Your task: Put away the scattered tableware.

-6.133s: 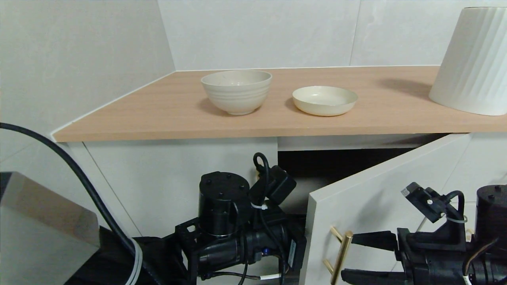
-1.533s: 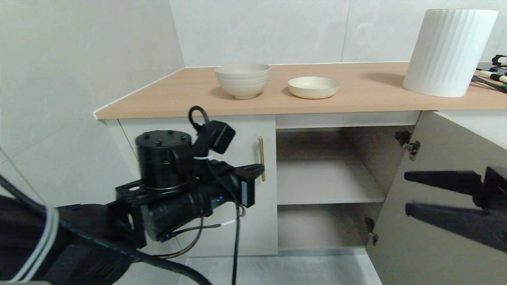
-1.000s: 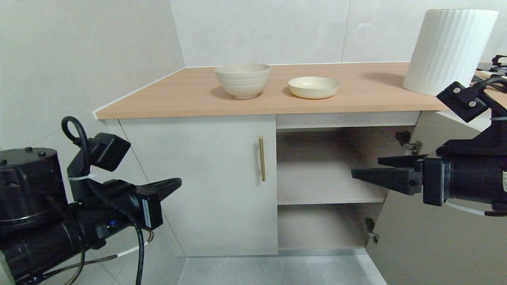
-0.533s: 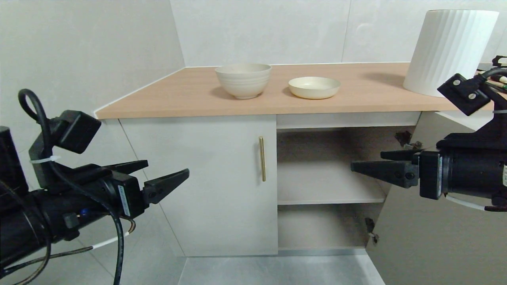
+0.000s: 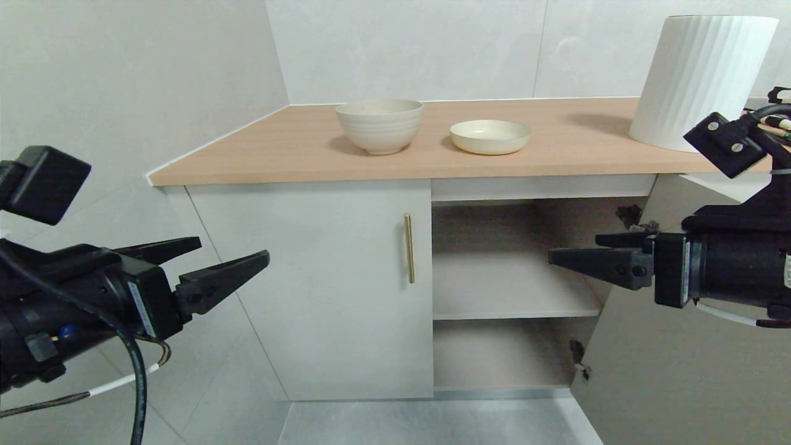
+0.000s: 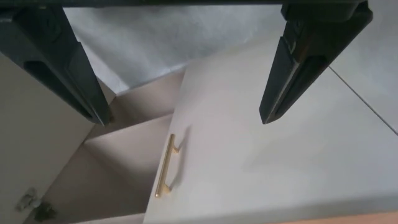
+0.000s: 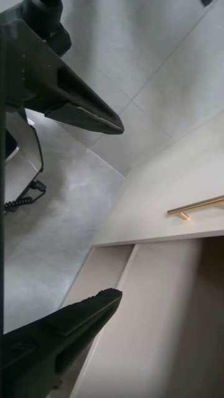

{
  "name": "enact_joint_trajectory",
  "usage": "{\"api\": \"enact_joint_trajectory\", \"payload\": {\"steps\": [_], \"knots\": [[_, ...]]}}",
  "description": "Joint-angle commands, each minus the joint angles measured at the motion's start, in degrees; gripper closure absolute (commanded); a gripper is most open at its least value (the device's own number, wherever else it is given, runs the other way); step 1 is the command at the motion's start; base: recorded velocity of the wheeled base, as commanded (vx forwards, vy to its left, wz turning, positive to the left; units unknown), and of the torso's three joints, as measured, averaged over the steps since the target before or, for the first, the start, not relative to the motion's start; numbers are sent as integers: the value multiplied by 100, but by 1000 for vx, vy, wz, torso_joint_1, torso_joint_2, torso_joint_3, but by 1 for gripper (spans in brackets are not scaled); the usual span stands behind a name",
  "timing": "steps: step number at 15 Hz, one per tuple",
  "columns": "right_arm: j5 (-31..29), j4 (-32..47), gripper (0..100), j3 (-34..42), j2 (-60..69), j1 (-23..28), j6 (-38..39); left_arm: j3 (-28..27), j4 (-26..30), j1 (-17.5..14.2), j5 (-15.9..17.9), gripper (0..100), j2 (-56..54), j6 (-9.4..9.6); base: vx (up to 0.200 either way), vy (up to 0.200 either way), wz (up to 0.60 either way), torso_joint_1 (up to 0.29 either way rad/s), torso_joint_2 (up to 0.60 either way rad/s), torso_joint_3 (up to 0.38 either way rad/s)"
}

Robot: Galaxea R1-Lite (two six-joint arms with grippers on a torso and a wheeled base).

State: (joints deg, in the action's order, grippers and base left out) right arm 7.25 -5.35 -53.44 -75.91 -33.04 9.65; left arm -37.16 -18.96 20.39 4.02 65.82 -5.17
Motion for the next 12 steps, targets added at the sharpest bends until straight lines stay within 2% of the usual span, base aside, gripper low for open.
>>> {"api": "enact_joint_trajectory", "payload": {"steps": [1,2,12], "knots": [[4,-10,0,1,6,-1,1,-55,6,-9,-16,0,-87,-2,0,0,0,0,0,0],[4,-1,0,1,15,-1,-7,-64,15,-27,-24,0,-95,-10,0,0,0,0,0,0],[4,-1,0,27,94,-45,-7,-90,15,-106,-86,0,-131,-19,200,0,0,2,1,1]]}}
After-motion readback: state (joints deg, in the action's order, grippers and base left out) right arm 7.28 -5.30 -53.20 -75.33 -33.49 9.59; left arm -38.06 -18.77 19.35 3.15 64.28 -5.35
